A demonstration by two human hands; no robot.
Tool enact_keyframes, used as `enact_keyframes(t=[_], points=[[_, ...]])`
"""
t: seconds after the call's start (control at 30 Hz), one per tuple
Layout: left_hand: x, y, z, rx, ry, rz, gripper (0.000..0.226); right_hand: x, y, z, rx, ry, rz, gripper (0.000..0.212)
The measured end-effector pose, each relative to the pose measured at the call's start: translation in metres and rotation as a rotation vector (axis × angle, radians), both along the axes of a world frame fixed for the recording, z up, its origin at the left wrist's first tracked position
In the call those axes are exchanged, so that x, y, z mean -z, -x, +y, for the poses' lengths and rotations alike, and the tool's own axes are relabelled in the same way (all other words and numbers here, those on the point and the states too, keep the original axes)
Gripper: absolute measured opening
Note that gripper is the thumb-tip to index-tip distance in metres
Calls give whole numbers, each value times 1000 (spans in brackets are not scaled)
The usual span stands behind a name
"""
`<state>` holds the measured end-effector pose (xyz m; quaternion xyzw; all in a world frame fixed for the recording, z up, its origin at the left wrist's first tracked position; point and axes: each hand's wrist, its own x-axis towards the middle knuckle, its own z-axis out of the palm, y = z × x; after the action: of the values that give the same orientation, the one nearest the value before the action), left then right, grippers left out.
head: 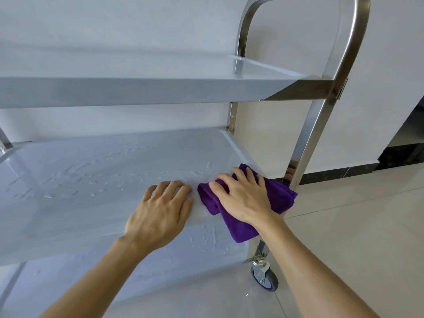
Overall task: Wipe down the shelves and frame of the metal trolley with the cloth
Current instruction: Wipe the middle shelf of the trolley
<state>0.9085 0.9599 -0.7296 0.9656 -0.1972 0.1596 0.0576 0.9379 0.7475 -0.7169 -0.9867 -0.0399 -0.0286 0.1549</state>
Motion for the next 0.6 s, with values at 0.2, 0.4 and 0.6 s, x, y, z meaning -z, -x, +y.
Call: enact_keyframes(t=[0.2,0.4,0.6], points=[[0,-1,6,-8,30,9,45,17,29,6,-251,78,-256,67],[4,-3,7,21,99,13,54,13,26,-68,-352,265,-214,81],[4,-6,0,-16,273,41,48,19,24,-42,-307,331,-253,95]])
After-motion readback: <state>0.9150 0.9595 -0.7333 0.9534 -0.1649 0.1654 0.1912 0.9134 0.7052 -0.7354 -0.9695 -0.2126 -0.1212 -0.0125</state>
